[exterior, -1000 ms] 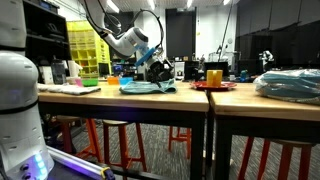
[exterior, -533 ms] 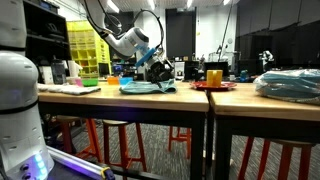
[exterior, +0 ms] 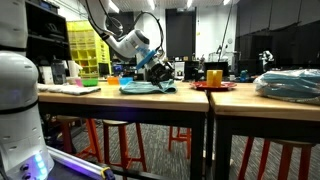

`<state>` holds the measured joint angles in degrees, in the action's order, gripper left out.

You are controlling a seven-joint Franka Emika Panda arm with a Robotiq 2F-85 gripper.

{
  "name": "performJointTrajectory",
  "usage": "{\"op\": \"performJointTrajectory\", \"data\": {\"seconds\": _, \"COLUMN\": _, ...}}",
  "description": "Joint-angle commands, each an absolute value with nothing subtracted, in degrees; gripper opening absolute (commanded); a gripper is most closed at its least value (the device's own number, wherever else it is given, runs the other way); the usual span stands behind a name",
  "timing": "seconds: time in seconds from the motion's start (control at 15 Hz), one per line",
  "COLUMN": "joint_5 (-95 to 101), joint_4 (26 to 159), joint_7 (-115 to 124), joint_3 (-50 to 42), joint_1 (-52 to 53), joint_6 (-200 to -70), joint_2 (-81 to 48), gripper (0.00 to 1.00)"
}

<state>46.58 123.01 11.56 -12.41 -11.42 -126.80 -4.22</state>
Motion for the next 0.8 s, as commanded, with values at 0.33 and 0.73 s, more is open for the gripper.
{"op": "performJointTrajectory", "data": {"seconds": 0.33, "joint_5": 50.62, "joint_4": 121.06, "joint_7": 15.8, "joint_3": -13.05, "joint_1": -11.71, "joint_6": -127.37, "joint_2": -6.28, "gripper": 1.0}}
{"op": "performJointTrajectory", "data": {"seconds": 0.73, "joint_5": 52.06, "joint_4": 118.64, "joint_7": 17.59, "joint_3": -13.69, "joint_1": -11.75, "joint_6": -127.25, "joint_2": -8.35, "gripper": 1.0}}
